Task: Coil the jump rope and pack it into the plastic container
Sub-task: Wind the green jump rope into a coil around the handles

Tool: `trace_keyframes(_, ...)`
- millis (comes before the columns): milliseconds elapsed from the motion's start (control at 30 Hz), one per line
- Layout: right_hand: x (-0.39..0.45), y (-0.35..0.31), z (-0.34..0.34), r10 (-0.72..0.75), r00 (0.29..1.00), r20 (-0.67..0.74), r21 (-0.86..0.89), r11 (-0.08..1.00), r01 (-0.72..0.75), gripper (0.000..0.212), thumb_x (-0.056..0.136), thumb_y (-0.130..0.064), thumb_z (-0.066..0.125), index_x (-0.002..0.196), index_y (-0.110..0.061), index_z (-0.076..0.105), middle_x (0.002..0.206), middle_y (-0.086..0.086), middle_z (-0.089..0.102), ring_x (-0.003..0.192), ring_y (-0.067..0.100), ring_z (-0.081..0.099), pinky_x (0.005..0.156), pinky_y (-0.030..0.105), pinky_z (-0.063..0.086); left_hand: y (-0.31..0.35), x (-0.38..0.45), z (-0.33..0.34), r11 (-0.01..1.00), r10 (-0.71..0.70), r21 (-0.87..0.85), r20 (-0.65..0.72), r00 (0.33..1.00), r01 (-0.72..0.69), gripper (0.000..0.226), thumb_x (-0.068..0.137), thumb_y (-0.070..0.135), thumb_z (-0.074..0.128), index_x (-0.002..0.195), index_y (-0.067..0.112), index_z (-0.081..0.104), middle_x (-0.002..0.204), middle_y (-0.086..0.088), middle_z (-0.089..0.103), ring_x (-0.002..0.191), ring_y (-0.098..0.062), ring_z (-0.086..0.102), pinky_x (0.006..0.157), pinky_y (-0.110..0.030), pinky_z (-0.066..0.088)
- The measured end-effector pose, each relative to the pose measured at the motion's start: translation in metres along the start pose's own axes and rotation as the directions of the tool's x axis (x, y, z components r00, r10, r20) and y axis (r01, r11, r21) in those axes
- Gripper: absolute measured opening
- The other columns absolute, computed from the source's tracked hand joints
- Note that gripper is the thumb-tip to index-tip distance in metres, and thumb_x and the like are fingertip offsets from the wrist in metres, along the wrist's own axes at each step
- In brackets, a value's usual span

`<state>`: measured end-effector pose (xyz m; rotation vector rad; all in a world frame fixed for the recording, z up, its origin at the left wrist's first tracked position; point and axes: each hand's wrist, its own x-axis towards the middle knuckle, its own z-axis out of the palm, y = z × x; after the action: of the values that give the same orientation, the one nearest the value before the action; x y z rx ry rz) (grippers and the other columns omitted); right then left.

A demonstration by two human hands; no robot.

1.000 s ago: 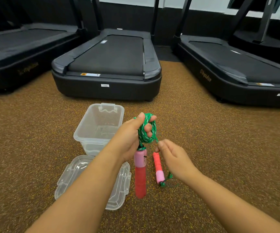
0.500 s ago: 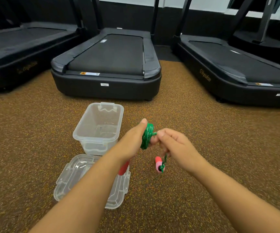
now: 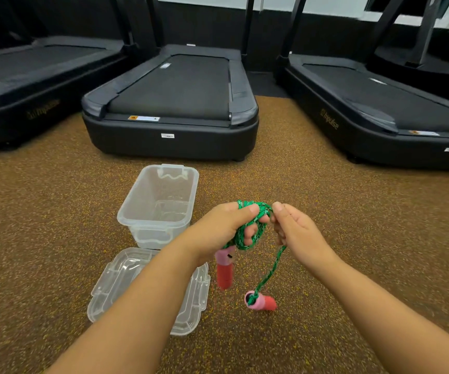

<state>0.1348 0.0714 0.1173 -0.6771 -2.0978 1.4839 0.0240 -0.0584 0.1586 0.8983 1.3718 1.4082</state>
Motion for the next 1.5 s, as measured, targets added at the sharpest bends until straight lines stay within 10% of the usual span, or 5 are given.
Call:
trace_keyframes(500,-0.036,0.019,0.041,-0.004,0.982,0.187,-0.238,0.970,0.049,0.032,0.098,-0.034,0.041,0.075,-0.020,0.057,0.053,-0.010,0.052,0.049,0.015,0.048,0.050,0.033,0.038,-0.004,0.012,-0.007,0.800,-0.025,-0.570,-0.344,0.939,-0.188,0.033,0.100,0.032,0.038,0.092,0.010,0.062,0.055,0.005,0.051,0.049,-0.007,0.048,0.055,-0.017,0.046)
trace_keyframes(700,-0.035,-0.009,0.038,-0.130,0.960,0.247,-0.314,0.927,0.207,0.030,0.092,-0.045,0.040,0.076,-0.027,0.058,0.056,-0.009,0.048,0.052,0.006,0.043,0.056,0.034,0.040,-0.008,0.013,-0.008,0.983,0.049,-0.130,-0.490,0.870,-0.128,0.031,0.098,0.031,0.042,0.102,0.011,0.065,0.066,0.004,0.058,0.058,-0.009,0.053,0.054,-0.019,0.041)
trace_keyframes(867,-0.026,-0.026,0.031,-0.174,0.963,0.207,-0.141,0.968,0.206,0.024,0.088,-0.036,0.044,0.072,-0.027,0.060,0.054,-0.002,0.043,0.050,0.009,0.038,0.050,0.027,0.032,-0.018,0.010,-0.007,0.919,0.201,0.394,-0.411,0.889,-0.026,0.037,0.096,0.033,0.046,0.063,0.018,0.057,0.052,0.006,0.053,0.054,-0.011,0.048,0.062,-0.026,0.040)
trace_keyframes(1133,-0.011,-0.026,0.004,-0.137,0.976,0.167,-0.128,0.979,0.159,0.032,0.095,-0.032,0.050,0.066,-0.019,0.052,0.050,-0.014,0.048,0.047,0.003,0.040,0.050,0.024,0.033,-0.006,0.000,-0.012,0.919,0.000,0.392,-0.110,0.994,0.044,0.061,0.089,0.060,0.038,0.071,0.012,0.070,0.049,-0.004,0.052,0.047,-0.019,0.045,0.059,-0.029,0.040)
trace_keyframes(1500,-0.023,-0.024,0.020,-0.155,0.961,0.228,0.021,0.988,0.155,0.042,0.080,-0.072,0.042,0.108,-0.045,0.058,0.072,-0.007,0.058,0.060,0.006,0.055,0.054,0.021,0.044,-0.007,0.003,-0.001,0.949,-0.014,0.298,-0.276,0.961,0.099,0.065,0.090,0.061,0.036,0.052,0.010,0.050,0.037,0.001,0.045,0.039,-0.016,0.041,0.055,-0.028,0.038)
